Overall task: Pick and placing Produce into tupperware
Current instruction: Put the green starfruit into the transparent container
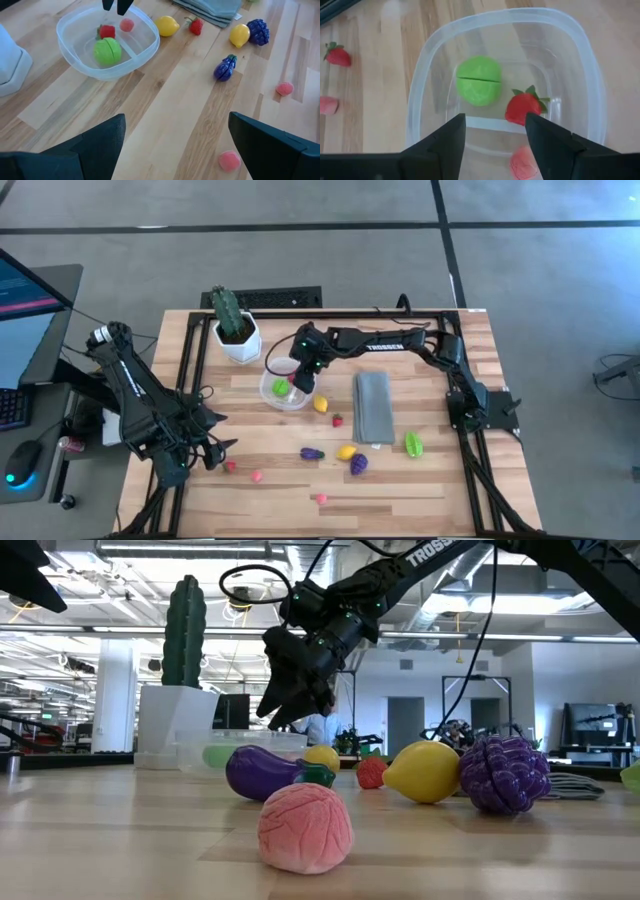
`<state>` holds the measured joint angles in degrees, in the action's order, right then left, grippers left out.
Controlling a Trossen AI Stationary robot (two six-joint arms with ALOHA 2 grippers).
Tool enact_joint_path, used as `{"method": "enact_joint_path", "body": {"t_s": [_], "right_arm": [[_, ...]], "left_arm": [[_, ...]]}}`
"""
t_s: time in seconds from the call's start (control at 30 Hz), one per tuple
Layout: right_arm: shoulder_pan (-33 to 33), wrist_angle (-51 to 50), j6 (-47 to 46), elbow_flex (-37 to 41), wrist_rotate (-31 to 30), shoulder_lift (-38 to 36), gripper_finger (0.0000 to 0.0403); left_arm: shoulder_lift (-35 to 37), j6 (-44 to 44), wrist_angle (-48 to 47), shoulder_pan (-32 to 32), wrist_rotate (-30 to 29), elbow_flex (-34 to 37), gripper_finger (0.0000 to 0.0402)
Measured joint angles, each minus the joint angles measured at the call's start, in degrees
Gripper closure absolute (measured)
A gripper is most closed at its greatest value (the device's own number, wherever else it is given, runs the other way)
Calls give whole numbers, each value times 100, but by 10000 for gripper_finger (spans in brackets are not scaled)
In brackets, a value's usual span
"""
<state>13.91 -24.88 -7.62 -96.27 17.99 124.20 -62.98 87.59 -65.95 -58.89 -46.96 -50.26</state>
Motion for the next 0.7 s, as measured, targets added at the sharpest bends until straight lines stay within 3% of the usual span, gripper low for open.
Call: {"method": "enact_joint_path", "body": {"t_s": [0.2, 0.5, 0.7], "right_arm": [[0, -414, 386, 3, 150, -149, 179], [0, -2421, 1489, 4, 143, -807, 189], [0, -3568, 1714, 7, 84, -1225, 200]], "left_arm": [[0, 0, 59, -2, -2, 0, 58], [-2, 0, 106, -2, -5, 0, 58], [-2, 0, 104, -2, -20, 0, 58]]}}
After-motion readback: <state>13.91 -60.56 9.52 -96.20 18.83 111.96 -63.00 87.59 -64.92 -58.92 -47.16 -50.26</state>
